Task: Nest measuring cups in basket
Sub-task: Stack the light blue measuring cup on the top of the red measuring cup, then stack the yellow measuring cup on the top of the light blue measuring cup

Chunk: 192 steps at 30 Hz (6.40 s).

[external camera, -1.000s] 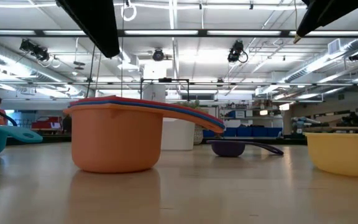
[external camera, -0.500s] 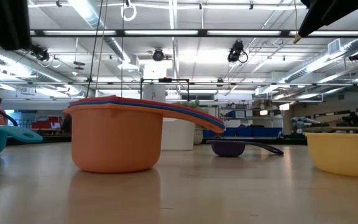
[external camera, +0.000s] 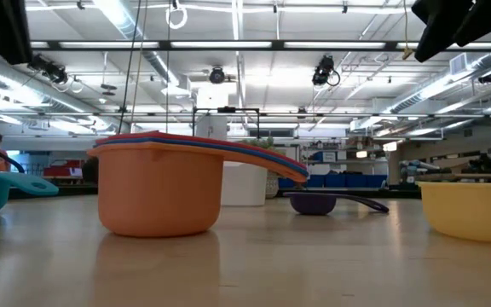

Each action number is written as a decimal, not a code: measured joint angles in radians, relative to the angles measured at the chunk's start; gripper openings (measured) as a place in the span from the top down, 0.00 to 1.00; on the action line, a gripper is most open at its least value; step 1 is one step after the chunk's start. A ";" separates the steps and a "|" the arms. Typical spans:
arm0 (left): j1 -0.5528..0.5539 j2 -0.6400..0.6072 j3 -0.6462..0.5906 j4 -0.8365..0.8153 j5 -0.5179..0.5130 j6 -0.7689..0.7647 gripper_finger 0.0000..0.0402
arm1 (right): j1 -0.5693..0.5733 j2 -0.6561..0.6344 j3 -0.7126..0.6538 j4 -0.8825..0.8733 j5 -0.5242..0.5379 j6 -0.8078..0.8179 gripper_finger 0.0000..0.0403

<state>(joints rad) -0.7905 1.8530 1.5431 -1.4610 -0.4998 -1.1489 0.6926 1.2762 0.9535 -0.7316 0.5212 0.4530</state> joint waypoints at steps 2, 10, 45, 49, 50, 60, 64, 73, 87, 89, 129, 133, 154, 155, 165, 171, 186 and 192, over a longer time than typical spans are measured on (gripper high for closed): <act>-0.009 -0.027 -0.039 0.003 0.007 -0.010 0.86 | 0.000 0.000 0.000 0.008 0.000 -0.007 0.39; -0.051 -0.099 -0.169 0.039 0.046 -0.036 0.86 | -0.003 0.000 0.000 0.028 0.000 -0.011 0.39; -0.052 -0.264 -0.537 0.457 0.199 0.012 0.53 | -0.030 0.000 0.000 0.073 0.008 -0.029 0.39; -0.031 -0.206 -0.537 0.462 0.217 0.060 0.53 | -0.019 0.000 0.000 0.087 0.009 -0.030 0.39; -0.027 -0.195 -0.537 0.465 0.217 0.063 0.53 | -0.017 0.000 0.000 0.088 0.008 -0.030 0.39; 0.004 -0.114 -0.537 0.479 0.291 0.135 0.65 | -0.007 0.000 0.000 0.094 0.009 -0.026 0.39; 0.004 -0.104 -0.537 0.484 0.293 0.139 0.75 | -0.007 0.000 0.000 0.104 0.008 -0.026 0.39; 0.012 -0.104 -0.537 0.485 0.286 0.137 0.97 | -0.007 0.000 0.000 0.103 0.009 -0.026 0.39; 0.096 -0.106 -0.301 0.342 0.243 0.143 0.97 | -0.007 0.000 0.000 0.107 0.009 -0.026 0.39; 0.114 -0.106 -0.246 0.319 0.208 0.111 0.97 | -0.007 0.000 0.000 0.107 0.008 -0.026 0.39; 0.265 0.014 -0.180 0.902 0.242 0.149 0.77 | -0.007 0.000 -0.001 0.117 -0.014 -0.062 0.39; 0.265 0.012 -0.180 0.909 0.256 0.183 0.64 | -0.007 0.000 -0.001 0.137 -0.019 -0.061 0.39; 0.274 -0.005 -0.180 0.969 0.180 0.526 0.70 | 0.021 0.156 -0.053 0.380 -0.148 0.056 0.39; 0.278 -0.005 -0.180 0.992 0.179 0.545 0.70 | 0.021 0.171 -0.050 0.380 -0.159 0.072 0.39; 0.279 0.016 -0.181 1.250 0.112 1.023 0.70 | 0.022 0.246 -0.041 0.340 -0.221 0.242 0.39; 0.298 0.082 -0.181 1.368 0.121 1.186 0.67 | 0.047 0.257 -0.039 0.278 -0.249 0.360 0.39; 0.356 0.142 -0.181 1.432 0.205 1.241 0.46 | 0.064 0.432 -0.041 0.262 -0.307 0.389 0.39; 0.350 0.152 -0.181 1.449 0.236 1.337 0.48 | 0.002 0.440 -0.041 0.271 -0.223 0.237 0.39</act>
<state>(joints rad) -0.4407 2.0054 1.3626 -0.0119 -0.2637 0.1883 0.6942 1.7162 0.9127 -0.4609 0.2977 0.6897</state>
